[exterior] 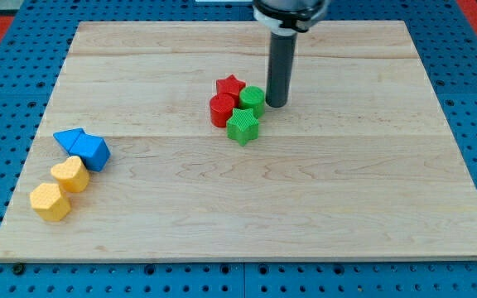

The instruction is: Push the red circle towards bottom right of the board

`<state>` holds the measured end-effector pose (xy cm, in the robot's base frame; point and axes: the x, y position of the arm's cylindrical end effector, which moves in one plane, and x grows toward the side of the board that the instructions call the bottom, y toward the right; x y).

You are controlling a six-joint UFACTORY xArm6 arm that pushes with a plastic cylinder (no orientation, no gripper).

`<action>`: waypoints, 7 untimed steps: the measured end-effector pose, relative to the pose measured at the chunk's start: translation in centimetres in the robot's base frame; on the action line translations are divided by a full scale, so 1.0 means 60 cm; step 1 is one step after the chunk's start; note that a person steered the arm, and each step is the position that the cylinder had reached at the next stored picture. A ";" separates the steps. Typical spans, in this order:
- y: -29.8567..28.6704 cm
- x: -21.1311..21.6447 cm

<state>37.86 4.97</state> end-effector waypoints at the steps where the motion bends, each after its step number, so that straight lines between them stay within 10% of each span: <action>1: 0.054 0.160; 3: -0.250 0.304; 4: -0.252 0.389; 7: -0.458 0.335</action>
<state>57.97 -22.53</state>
